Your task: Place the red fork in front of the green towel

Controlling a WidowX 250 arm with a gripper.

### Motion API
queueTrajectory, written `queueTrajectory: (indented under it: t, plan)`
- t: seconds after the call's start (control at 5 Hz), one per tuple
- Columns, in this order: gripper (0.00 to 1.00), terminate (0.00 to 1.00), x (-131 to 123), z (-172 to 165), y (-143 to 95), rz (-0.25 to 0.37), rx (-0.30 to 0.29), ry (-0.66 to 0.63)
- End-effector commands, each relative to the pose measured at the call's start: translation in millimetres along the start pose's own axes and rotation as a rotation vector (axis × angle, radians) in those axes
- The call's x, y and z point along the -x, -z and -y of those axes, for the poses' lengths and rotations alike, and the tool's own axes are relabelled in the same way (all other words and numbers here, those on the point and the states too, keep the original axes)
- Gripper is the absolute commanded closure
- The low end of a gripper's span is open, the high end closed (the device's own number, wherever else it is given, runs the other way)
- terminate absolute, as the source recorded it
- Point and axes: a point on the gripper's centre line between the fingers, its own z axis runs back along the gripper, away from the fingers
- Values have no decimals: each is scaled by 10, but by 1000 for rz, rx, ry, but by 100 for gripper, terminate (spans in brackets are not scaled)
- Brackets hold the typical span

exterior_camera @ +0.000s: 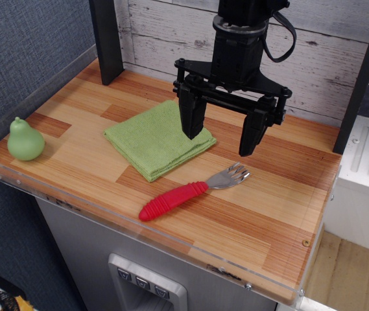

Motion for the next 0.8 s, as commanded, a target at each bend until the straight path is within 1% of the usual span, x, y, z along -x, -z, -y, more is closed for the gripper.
queueTrajectory:
  t: [0.0, 0.2, 0.4, 0.6]
  plan:
    - [0, 0, 0, 0, 0, 0, 0, 0]
    - [0, 0, 104, -94, 138, 4, 22, 104]
    - [0, 0, 176, -215, 353, -16, 25, 168]
    - [0, 0, 166, -320, 533, 9, -52, 164]
